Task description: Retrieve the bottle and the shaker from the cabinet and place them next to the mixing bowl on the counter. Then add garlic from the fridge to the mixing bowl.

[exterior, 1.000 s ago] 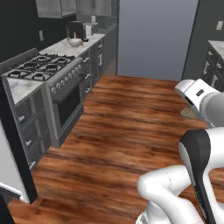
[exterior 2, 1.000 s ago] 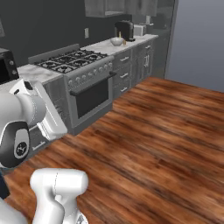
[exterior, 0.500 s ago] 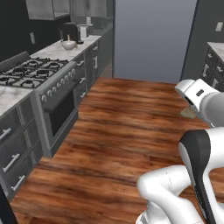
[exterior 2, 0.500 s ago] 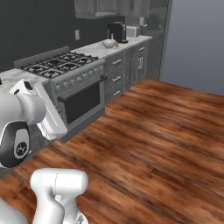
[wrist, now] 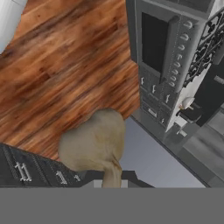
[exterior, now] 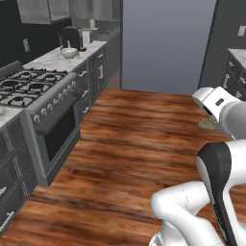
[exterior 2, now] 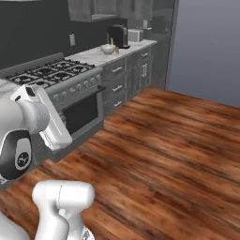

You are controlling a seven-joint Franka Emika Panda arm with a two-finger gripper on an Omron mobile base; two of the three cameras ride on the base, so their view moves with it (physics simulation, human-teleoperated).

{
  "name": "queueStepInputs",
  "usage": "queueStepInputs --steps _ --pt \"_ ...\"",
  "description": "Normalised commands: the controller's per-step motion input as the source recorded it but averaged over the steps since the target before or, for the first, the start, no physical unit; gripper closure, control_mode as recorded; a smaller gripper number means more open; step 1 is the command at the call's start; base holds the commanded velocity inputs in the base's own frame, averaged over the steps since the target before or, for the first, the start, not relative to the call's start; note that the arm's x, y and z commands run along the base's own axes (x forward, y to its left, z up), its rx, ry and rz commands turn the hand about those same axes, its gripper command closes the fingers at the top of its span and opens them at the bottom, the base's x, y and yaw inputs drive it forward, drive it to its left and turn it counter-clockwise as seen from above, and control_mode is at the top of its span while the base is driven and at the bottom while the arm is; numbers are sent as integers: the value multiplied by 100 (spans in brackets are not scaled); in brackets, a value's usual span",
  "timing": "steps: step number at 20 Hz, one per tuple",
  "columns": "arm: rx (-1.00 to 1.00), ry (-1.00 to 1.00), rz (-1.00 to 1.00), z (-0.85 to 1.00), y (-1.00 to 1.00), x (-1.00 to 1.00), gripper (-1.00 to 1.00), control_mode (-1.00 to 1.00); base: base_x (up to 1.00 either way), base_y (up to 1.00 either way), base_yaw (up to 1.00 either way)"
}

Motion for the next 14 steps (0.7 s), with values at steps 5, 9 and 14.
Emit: queueStepInputs --steps 5,9,14 --pt "0 0 0 0 0 0 100 100 74 2 0" --pt "0 0 0 0 0 0 100 100 77 5 0" --pt "0 0 0 0 0 0 100 100 79 6 0"
